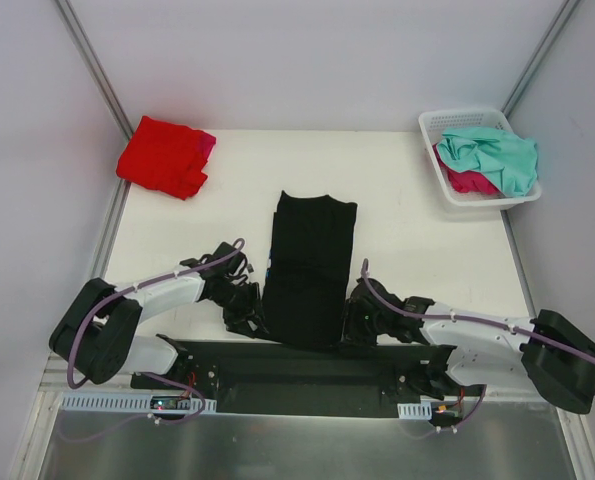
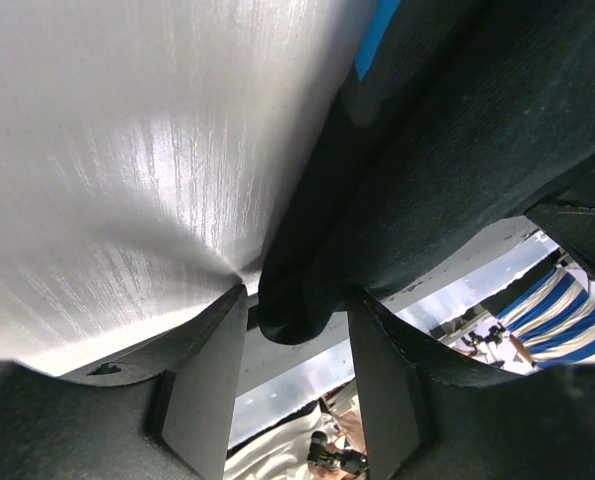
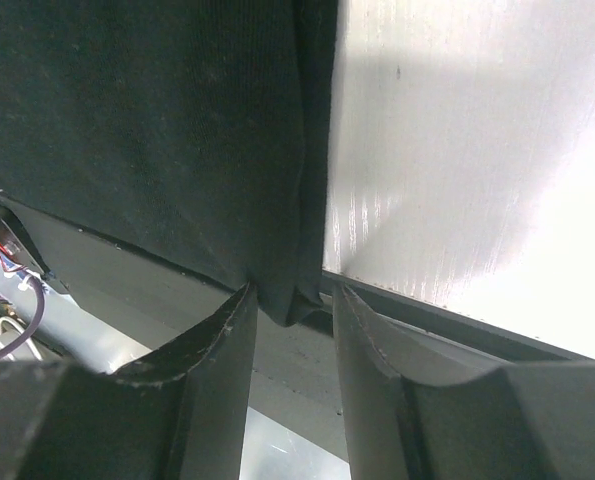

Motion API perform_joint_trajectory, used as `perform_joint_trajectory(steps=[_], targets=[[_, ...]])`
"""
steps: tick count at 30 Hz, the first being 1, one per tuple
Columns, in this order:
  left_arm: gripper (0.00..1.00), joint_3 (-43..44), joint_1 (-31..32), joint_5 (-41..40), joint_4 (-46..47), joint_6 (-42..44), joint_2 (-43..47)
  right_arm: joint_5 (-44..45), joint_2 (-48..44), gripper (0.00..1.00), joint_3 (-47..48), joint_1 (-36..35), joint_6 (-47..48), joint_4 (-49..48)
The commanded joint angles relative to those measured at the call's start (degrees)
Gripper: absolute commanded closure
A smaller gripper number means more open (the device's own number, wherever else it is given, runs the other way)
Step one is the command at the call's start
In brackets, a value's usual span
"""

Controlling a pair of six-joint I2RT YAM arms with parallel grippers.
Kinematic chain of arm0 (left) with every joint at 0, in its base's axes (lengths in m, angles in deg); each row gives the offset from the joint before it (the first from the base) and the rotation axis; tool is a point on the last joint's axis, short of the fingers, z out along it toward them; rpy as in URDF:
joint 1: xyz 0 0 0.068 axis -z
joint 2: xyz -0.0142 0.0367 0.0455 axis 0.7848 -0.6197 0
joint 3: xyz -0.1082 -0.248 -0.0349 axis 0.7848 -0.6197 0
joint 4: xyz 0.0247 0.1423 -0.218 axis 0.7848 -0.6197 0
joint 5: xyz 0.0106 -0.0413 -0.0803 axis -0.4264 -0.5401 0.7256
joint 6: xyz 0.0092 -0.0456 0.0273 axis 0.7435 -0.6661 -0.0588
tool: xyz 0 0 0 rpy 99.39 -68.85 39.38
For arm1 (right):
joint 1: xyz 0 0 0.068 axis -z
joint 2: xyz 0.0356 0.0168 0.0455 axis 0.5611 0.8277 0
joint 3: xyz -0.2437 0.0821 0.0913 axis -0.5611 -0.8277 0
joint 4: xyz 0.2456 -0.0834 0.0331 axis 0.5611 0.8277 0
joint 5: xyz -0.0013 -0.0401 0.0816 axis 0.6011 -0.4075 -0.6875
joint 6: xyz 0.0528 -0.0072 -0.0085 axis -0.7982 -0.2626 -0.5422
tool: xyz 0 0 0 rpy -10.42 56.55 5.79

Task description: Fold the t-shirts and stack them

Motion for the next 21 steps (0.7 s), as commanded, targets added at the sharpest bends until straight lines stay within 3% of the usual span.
perform_joint_trajectory(steps=[1, 13, 17, 21], targets=[[0.57, 0.96, 0.88, -2.77, 1.32, -0.13, -1.53, -0.84, 1.37, 0.61, 0.33, -0.36, 0.06, -2.61], [0.61, 1.48, 1.84, -2.59, 2.64, -0.92, -3.29, -0.85, 4.10, 0.63, 1.47, -0.45, 0.59, -4.90], [0.69, 1.75, 2.11, -2.51, 2.73, -0.92, -3.20, -0.41, 5.16, 0.78, 2.79, -0.63, 0.94, -5.25], [0.72, 1.66, 2.20, -2.59, 2.90, -1.01, -3.47, -0.58, 6.47, 0.80, 4.10, -0.54, 1.73, -5.16]])
